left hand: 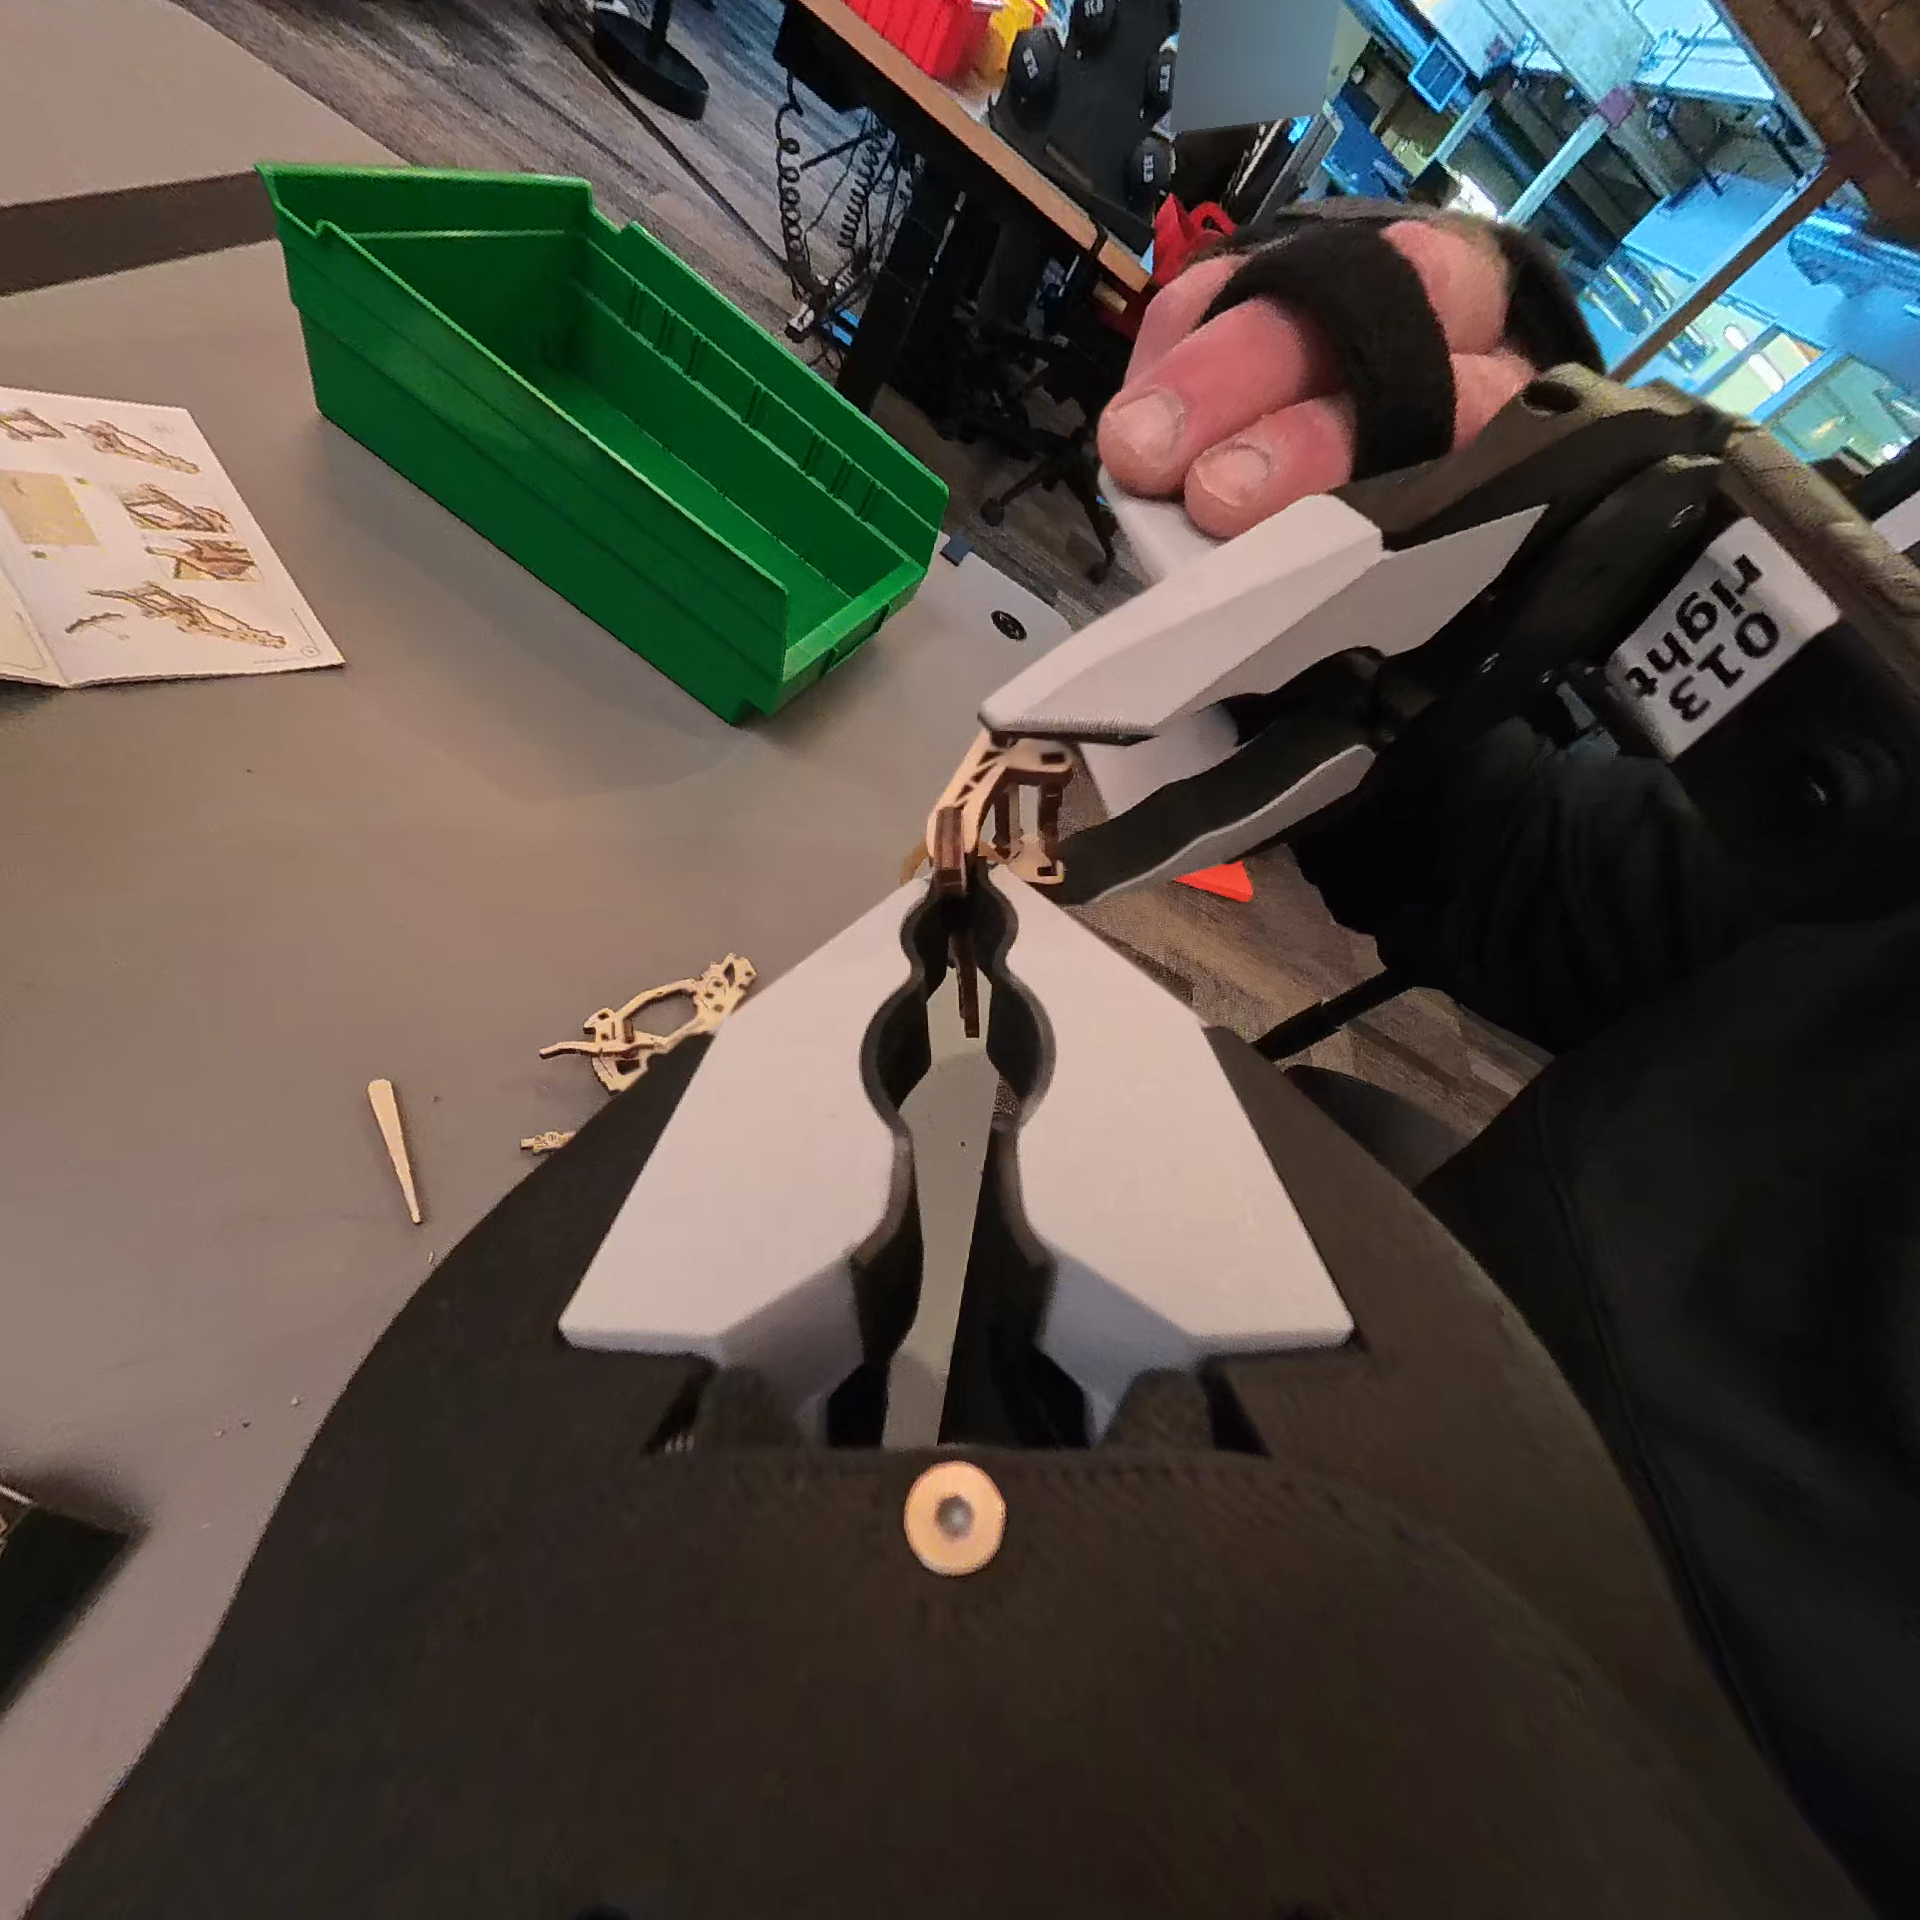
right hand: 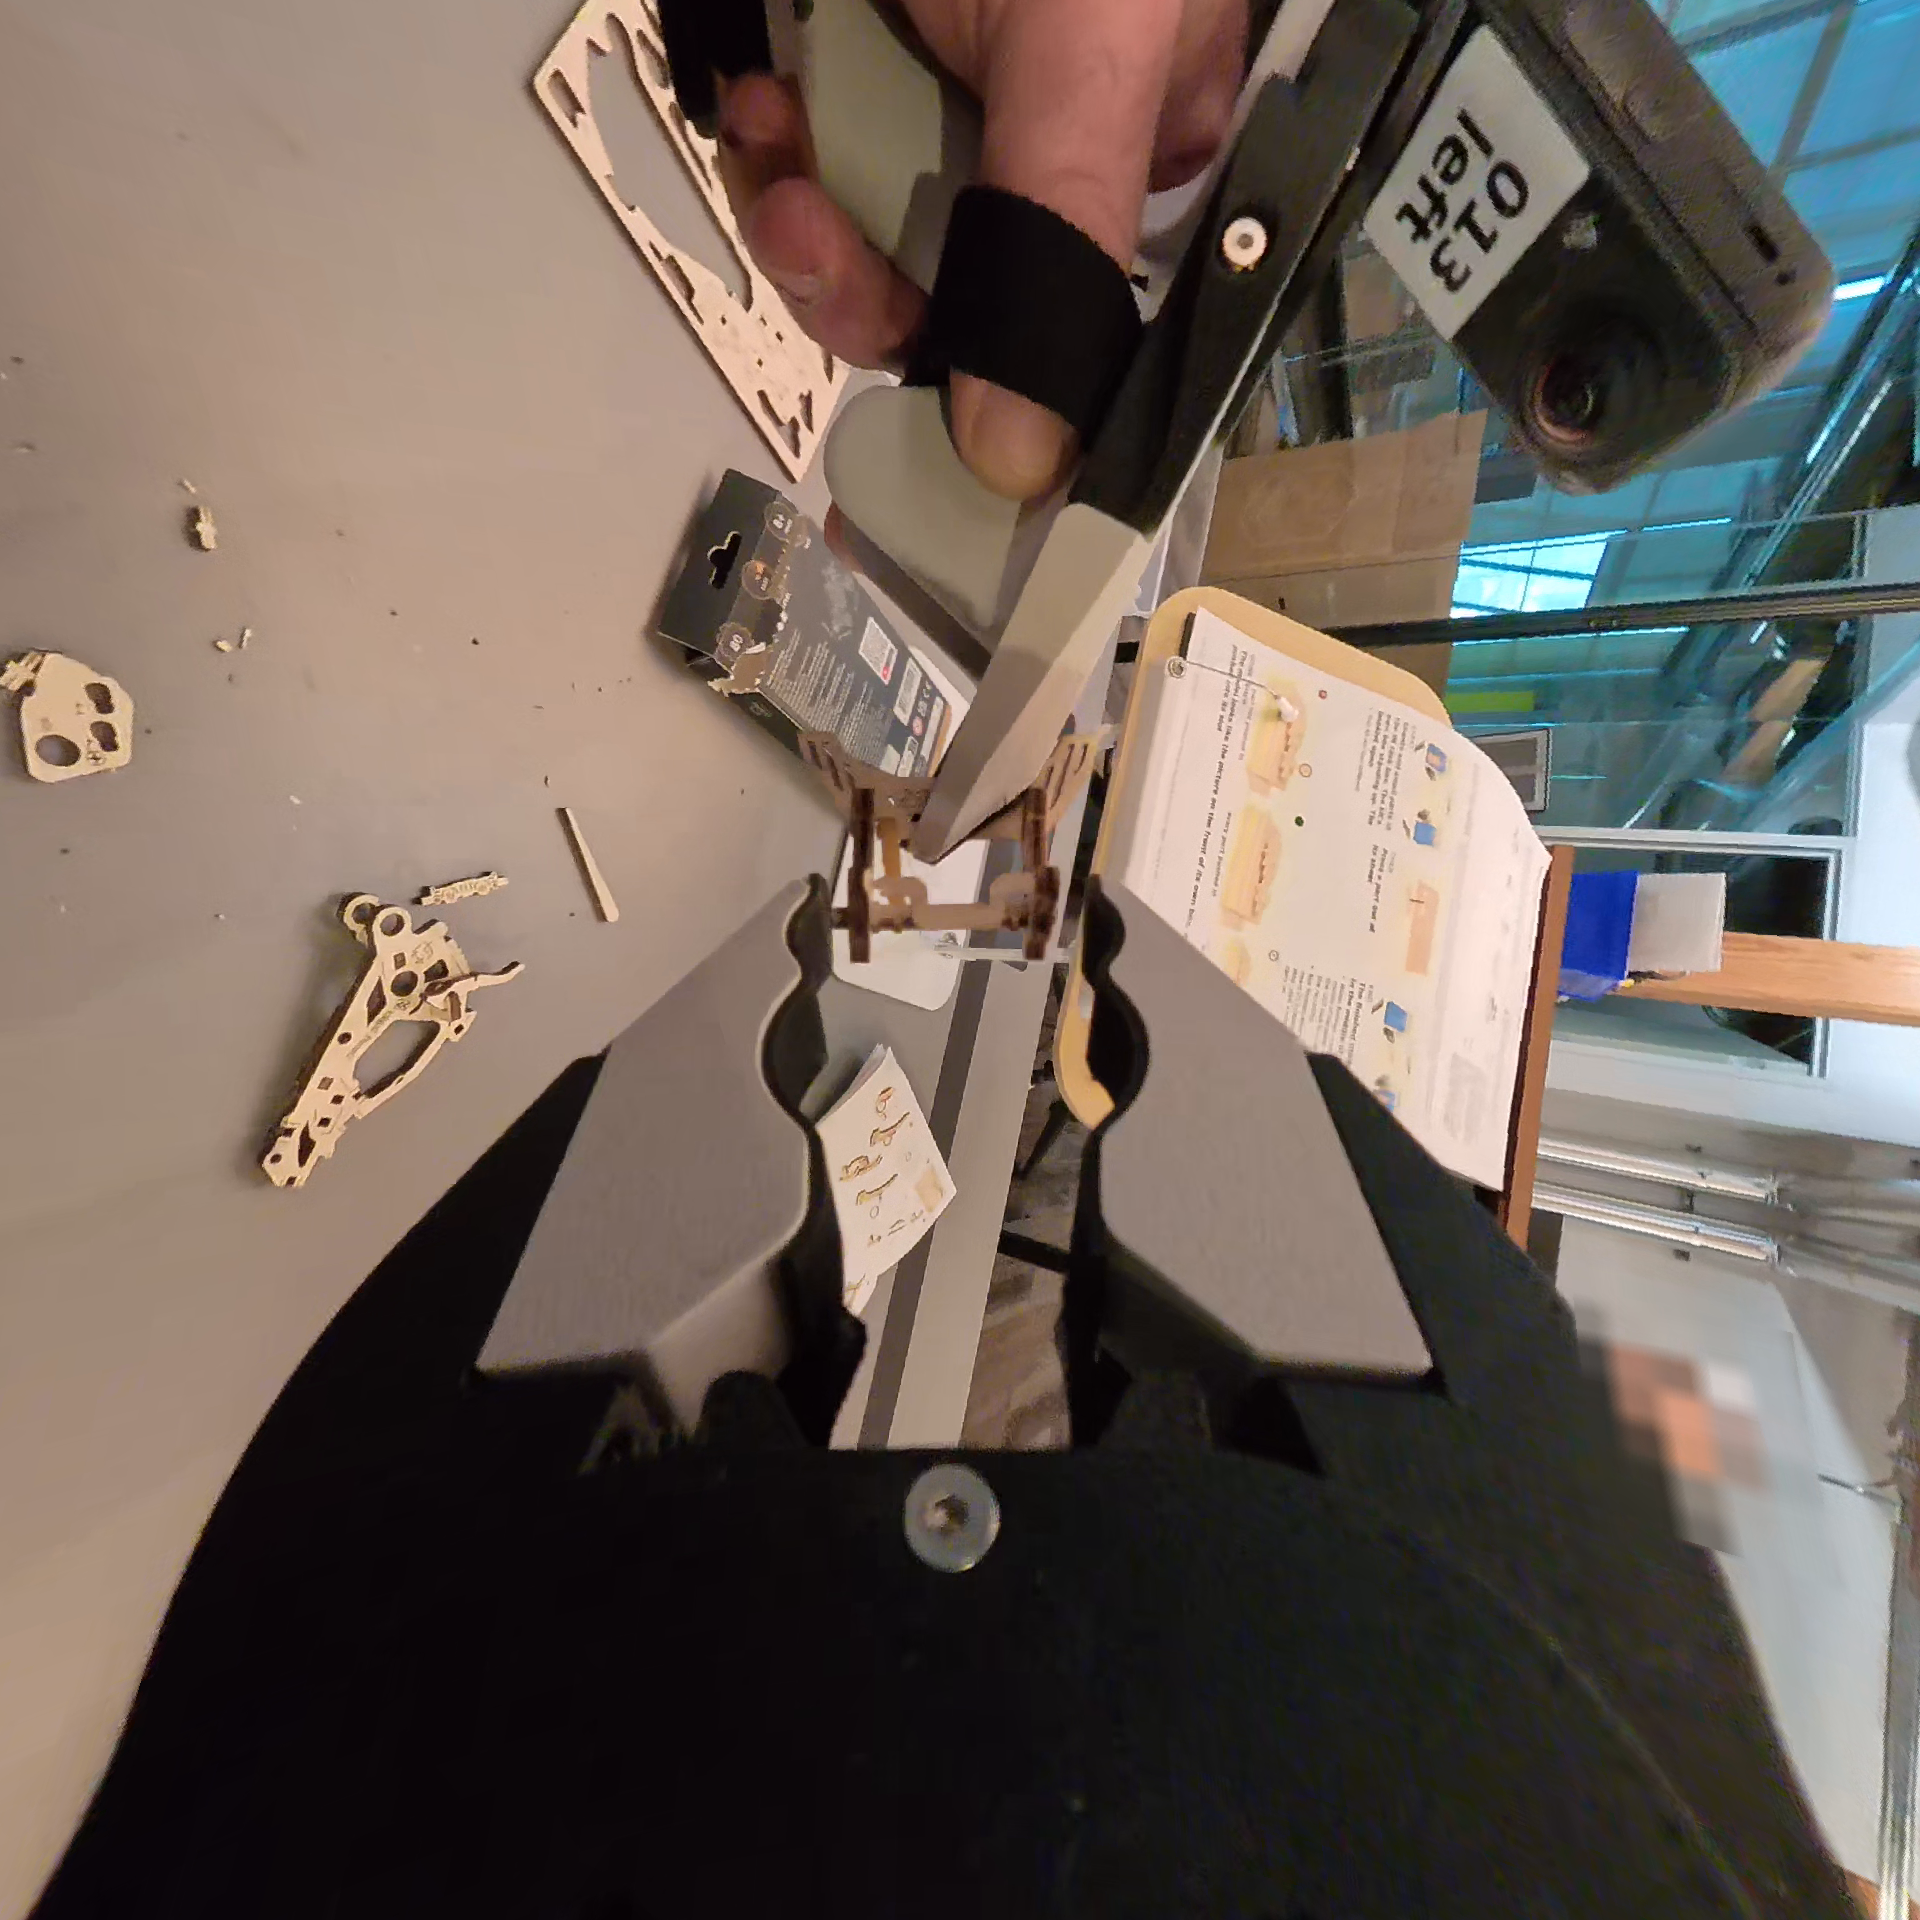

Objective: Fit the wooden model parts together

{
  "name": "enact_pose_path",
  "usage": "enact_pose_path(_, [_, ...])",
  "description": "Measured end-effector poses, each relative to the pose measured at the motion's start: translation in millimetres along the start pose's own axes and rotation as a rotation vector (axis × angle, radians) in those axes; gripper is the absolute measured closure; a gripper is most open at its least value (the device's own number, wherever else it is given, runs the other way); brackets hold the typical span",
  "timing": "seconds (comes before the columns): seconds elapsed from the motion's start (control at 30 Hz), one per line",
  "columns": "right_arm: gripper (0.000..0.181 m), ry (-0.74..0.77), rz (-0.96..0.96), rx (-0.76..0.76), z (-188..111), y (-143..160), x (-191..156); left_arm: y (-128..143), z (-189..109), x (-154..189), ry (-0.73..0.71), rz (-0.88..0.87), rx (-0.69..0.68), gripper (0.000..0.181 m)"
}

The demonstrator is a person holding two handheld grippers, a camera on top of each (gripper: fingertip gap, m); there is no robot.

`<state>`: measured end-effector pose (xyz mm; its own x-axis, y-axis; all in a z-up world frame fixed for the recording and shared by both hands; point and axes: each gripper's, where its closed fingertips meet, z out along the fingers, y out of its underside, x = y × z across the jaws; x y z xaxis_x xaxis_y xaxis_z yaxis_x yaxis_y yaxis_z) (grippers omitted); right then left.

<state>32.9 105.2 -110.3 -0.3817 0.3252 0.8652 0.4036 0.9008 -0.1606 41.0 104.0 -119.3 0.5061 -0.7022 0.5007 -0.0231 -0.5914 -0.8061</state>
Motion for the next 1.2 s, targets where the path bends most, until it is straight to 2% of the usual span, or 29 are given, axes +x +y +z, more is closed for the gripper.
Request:
enact_pose_path(0.23, [0.147, -0.049, -0.028, -0.013, 1.1, -0.7, -9.5, 6.3, 5.1, -0.9, -0.004, -0.001, -0.029, 0.18])
enact_pose_path(0.47, [0.147, -0.03, 0.022, -0.021, 4.0, 2.4, -8.2, 4.3, 4.5, -4.9, -0.012, -0.014, -0.013, 0.18])
enact_pose_path(0.53, [0.143, -0.012, 0.068, -0.003, 2.8, 1.6, -4.9, 2.2, 3.9, -5.3, -0.014, -0.012, -0.007, 0.18])
enact_pose_path(0.63, [0.126, 0.002, 0.12, 0.018, -1.1, 1.6, 0.0, 2.6, 6.5, -4.0, -0.012, -0.007, -0.016, 0.18])
enact_pose_path(0.8, [0.146, -0.023, 0.112, 0.017, -2.8, 2.4, -4.5, -0.4, 6.9, -3.0, -0.01, 0.0, -0.012, 0.18])
enact_pose_path(1.2, [0.148, -0.043, 0.112, -0.036, -4.9, 7.9, -8.1, 0.5, 11.9, -3.4, -0.004, -0.015, -0.01, 0.18])
